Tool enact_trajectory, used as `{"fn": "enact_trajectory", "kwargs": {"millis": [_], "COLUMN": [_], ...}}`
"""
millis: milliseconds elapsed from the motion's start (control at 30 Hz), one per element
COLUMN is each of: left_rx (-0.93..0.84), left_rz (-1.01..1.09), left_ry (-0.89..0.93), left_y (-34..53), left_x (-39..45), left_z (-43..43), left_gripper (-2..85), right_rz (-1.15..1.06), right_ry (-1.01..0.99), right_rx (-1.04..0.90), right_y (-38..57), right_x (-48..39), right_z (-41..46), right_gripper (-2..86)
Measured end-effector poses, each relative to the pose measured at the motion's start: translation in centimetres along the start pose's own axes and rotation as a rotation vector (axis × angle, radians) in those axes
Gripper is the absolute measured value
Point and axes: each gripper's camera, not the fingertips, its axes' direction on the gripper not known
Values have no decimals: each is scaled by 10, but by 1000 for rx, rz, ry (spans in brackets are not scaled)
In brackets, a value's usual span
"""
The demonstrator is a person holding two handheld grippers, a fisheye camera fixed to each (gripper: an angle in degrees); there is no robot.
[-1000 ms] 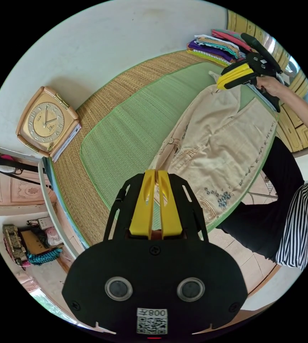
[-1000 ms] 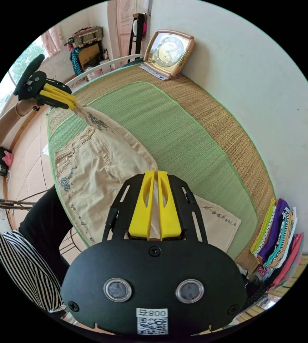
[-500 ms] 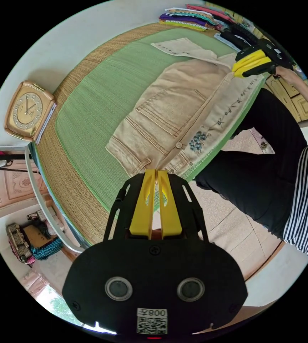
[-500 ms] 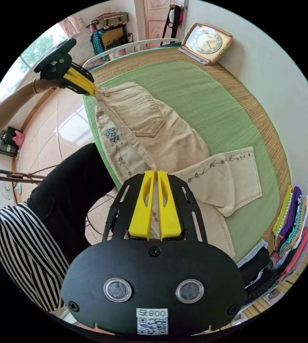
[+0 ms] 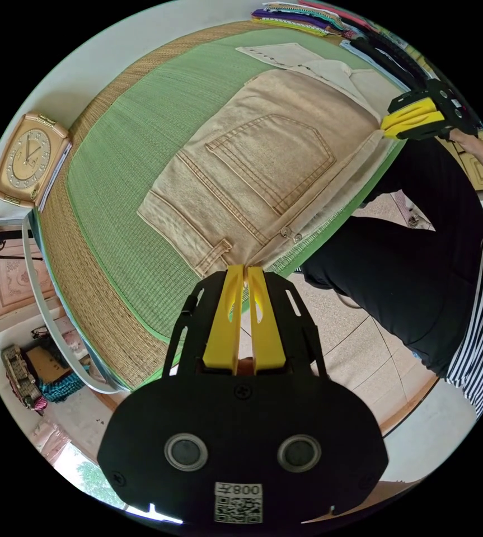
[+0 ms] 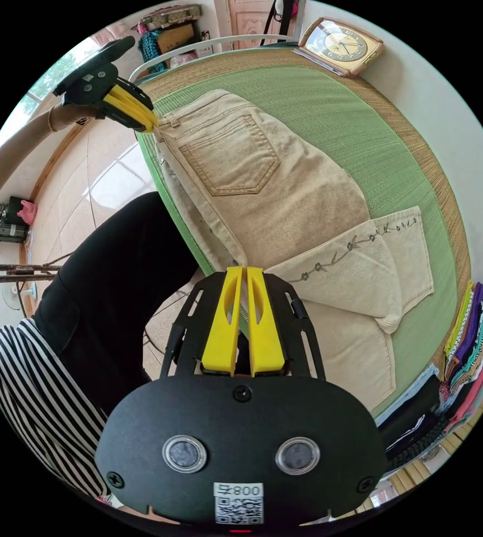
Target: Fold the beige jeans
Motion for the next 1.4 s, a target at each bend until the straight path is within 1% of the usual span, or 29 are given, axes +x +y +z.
{"fn": "enact_trajectory", "kwargs": {"millis": [167, 467, 700, 900, 1033, 1167, 1400], "left_rx": [0, 4, 16, 31, 80, 183, 328], "left_rz": [-7, -28, -54, -124, -189, -288, -430], "left_ry": [15, 19, -1, 58, 140, 239, 344], "left_y": [15, 38, 55, 70, 86, 109, 143], "left_x": [2, -2, -7, -26, -44, -65, -83], "left_z": [22, 55, 77, 98, 110, 116, 131], "left_gripper": [8, 10, 10, 8, 8, 8, 3], "right_rz": [-16, 17, -7, 13, 12, 45, 66], "right_ry": [6, -11, 34, 34, 70, 40, 17], "right_rx": [-18, 15, 47, 55, 80, 110, 150], "right_y": [5, 18, 29, 37, 45, 54, 66], "right_x": [-11, -19, -29, -30, -32, -22, -6], "right_z": [19, 37, 36, 52, 61, 65, 70], "right_gripper": [12, 14, 15, 17, 18, 18, 20]}}
